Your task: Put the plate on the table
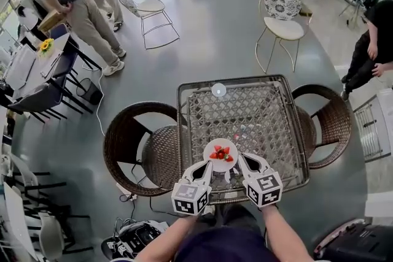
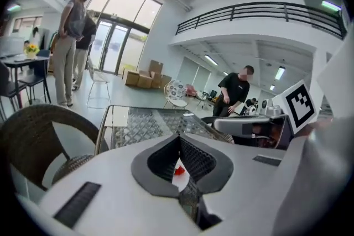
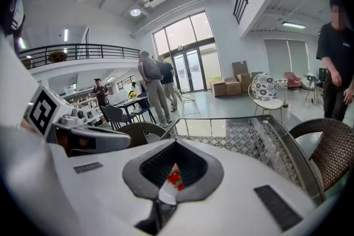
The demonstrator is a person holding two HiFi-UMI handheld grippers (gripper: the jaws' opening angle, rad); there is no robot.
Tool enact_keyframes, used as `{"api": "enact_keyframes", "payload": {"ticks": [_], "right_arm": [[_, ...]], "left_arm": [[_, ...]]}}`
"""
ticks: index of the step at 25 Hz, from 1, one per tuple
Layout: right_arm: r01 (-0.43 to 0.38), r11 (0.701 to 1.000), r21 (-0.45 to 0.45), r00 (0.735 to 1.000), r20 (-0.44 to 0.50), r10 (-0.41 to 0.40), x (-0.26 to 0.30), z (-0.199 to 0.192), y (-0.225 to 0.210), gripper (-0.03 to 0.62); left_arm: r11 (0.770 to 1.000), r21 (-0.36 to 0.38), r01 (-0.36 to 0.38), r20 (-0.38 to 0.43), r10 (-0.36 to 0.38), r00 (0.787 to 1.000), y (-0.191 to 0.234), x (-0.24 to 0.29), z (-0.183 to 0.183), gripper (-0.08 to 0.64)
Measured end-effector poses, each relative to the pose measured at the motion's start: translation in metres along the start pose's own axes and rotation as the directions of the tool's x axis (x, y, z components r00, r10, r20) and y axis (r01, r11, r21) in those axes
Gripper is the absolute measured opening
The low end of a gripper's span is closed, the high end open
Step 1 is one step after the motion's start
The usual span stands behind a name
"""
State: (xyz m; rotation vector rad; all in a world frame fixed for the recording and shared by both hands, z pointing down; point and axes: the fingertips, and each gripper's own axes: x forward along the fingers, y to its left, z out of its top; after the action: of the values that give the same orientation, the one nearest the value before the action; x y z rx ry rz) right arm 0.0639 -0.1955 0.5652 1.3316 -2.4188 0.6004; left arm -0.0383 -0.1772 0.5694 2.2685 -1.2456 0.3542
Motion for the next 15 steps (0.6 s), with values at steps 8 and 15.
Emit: {"api": "enact_keyframes", "payload": {"ticks": [8, 15], "right_arm": [[-0.037, 0.998, -0.041, 0.991, 0.124, 0.042, -0.015, 0.053, 0.024, 0.005], [-0.045, 0.997, -0.068, 0.978, 0.199, 0.057, -0.029, 0.085, 0.039, 0.005]], "left_arm": [[0.986, 0.143, 0.091, 0.147, -0.112, 0.983, -0.032, -0.020, 0.064, 0.008], [0.974, 0.184, 0.129, 0.184, -0.163, 0.969, -0.043, -0.033, 0.088, 0.008]]}}
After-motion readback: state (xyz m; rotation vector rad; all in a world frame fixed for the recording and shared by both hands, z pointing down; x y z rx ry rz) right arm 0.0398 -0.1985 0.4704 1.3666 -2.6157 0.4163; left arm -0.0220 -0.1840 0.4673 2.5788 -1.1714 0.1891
